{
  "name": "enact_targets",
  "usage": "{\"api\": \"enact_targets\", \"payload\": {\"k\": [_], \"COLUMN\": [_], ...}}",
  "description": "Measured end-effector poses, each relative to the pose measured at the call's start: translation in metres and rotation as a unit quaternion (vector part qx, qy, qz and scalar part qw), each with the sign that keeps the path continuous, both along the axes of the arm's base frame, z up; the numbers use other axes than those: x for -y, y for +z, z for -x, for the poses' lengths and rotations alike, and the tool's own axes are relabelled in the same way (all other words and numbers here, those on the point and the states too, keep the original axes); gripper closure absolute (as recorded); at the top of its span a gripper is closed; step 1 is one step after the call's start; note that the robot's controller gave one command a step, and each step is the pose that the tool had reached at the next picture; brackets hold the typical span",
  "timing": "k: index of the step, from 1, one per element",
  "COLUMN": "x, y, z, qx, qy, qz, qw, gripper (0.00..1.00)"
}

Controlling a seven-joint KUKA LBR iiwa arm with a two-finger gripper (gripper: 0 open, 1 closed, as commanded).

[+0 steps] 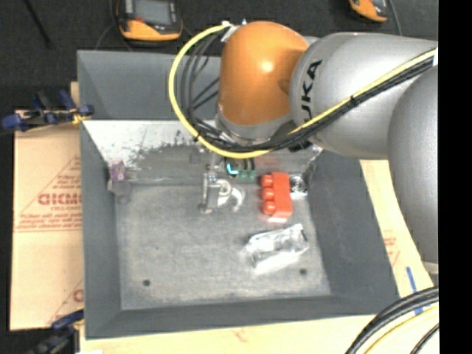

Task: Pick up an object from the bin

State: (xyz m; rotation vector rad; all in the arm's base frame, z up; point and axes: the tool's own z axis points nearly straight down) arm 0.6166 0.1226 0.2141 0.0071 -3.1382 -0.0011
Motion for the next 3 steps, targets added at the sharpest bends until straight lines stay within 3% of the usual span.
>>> {"api": "enact_targets", "payload": {"k": [1,2,3], "x": [0.078,0.084,0.086], "y": [-0.146,-0.112,-0.111], "z": [-0.032,-0.041,-0.039], "qx": [-0.0018,0.0063,0.005], "qy": [-0.091,-0.001,-0.075], "qz": [0.0,0.001,-0.001], "qw": [0.9958,1.0,0.9971], "gripper": [0.0,0.0,0.0]}}
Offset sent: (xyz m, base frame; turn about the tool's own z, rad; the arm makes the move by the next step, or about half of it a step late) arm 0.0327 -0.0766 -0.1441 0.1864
